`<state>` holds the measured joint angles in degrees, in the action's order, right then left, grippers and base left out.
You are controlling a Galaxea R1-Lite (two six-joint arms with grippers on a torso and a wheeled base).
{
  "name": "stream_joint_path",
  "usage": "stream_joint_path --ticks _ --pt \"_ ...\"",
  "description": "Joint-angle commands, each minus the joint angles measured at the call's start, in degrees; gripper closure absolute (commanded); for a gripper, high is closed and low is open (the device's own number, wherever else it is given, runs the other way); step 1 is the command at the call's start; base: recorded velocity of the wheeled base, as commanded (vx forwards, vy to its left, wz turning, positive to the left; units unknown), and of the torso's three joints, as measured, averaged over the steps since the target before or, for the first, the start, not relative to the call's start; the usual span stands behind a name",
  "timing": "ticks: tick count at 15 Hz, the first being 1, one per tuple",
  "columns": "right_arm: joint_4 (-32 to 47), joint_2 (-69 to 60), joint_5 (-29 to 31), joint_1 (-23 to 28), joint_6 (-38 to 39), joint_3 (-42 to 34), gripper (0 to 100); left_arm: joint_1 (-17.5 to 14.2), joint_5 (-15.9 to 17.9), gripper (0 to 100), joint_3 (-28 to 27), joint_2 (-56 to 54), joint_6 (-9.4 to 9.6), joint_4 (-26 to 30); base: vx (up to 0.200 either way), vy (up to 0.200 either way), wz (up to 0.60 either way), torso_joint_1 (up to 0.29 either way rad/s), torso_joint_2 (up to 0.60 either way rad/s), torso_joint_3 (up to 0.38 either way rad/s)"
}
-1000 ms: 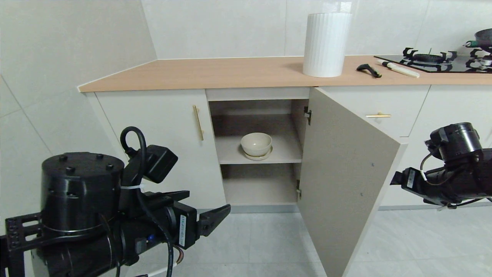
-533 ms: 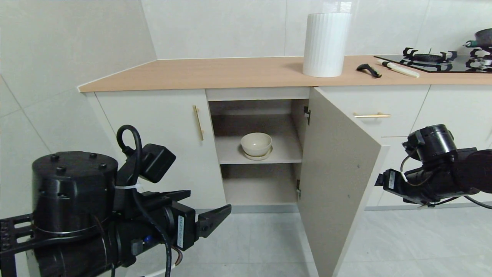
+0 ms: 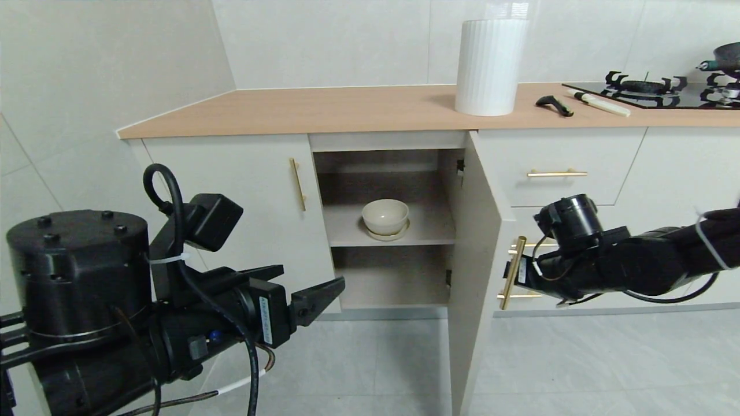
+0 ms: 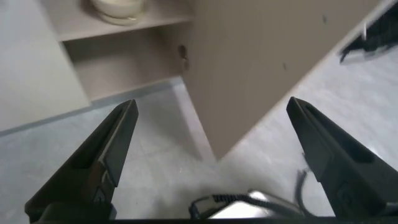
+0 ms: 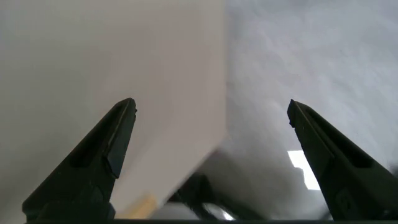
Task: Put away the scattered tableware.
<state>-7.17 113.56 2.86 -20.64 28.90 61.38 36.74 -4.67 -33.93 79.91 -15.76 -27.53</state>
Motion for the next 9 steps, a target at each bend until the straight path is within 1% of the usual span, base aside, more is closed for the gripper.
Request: stream_joint_path --ticks 1,2,3,4,5,7,8,9 --pt "-2.24 5.62 -0.14 -2.92 0.28 1.55 0 -0.27 0.01 0 0.00 -0.02 0.03 0.02 0.000 0.000 0.00 0.000 0.00 0.000" --pt "-7.42 9.93 -0.05 -3.27 0.28 3.31 0 -0.36 -0.08 0 -0.18 0.07 0.03 -0.42 0.000 0.000 0.00 0.000 0.00 0.000" --pt "-10.32 11.43 -0.23 -3.27 0.19 4.45 0 -0.88 -0.08 0 -0.61 -0.02 0.03 -0.69 0.000 0.000 0.00 0.000 0.00 0.000" --pt "-11.55 12.48 -0.32 -3.27 0.19 5.77 0 -1.85 -0.08 0 -1.23 -0.10 0.03 -0.69 0.000 0.000 0.00 0.000 0.00 0.000" --pt "-11.55 13.10 -0.76 -3.27 0.28 7.61 0 -2.11 -0.16 0 -1.76 -0.54 0.03 -0.69 0.000 0.000 0.00 0.000 0.00 0.000" --pt "-11.11 14.68 -3.30 -3.62 1.68 13.77 0 -2.38 0.01 0 -1.93 -2.13 0.03 -0.60 0.000 0.000 0.00 0.000 0.00 0.000" --pt "-10.94 14.76 -3.74 -3.62 1.68 14.65 0 -2.38 0.01 0 -1.93 -2.48 0.12 -0.51 0.000 0.000 0.00 0.000 0.00 0.000" --pt "-9.44 15.03 -4.18 -4.50 1.77 17.55 0 -2.38 -0.08 0 -2.02 -3.53 0.38 -0.33 0.000 0.000 0.00 0.000 0.00 0.000"
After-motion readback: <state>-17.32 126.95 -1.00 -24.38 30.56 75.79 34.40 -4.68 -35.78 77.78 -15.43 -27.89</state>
